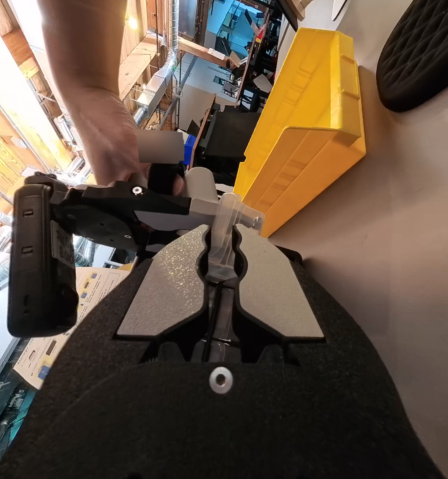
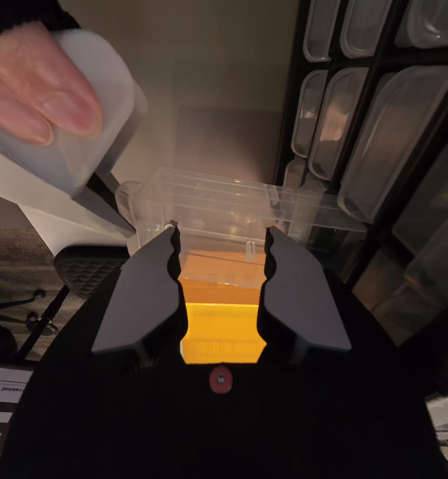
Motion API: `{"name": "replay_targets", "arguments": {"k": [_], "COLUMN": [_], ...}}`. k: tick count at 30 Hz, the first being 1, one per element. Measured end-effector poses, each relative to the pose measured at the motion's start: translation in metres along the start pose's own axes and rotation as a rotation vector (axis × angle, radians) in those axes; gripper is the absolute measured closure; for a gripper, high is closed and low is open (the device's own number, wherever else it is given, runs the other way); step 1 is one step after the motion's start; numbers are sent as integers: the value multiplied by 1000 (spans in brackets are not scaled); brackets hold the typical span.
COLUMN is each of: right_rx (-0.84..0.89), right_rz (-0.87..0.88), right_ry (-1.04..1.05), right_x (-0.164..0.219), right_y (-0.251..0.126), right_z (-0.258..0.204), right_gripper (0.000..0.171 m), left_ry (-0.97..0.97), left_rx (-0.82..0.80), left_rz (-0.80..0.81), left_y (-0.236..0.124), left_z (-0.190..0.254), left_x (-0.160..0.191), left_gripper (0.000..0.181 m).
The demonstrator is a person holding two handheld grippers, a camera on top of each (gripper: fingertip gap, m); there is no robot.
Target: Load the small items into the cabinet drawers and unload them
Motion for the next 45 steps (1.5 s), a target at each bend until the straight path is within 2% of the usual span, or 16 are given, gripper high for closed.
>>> {"name": "replay_targets", "arguments": {"k": [12,18,24,30,45], "right_rx": [55,99,-7,-134,-149], "right_rz": [21,76,121,145,-133], "right_ry": [-13,10,82,164,143], "right_x": [-1,2,5,3,-4], "right_y": [3,-1,-6,-11,-5], "right_z": [-1,2,3,2,1], "right_gripper": [107,113,113,125,129], "left_ry": [12,9,-15,-6,19], "left_rx": [16,4,-10,-13,-37], "left_rz": [-18,-16,0,-3,-2], "left_y": [2,1,0,1,0], "left_z": [4,2,-2,-3,-4], "left_x": [2,2,2,1,-1], "left_gripper": [167,167,167,168,169]}}
Point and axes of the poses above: each gripper's, where its closed fingertips meet, y out along the fingers, x out of its underside, z = x × y across the jaws, the point moved 7 cm from there along -y, back along the fingers, and after that the axes turned 11 degrees about x, right-handed, at the moved point
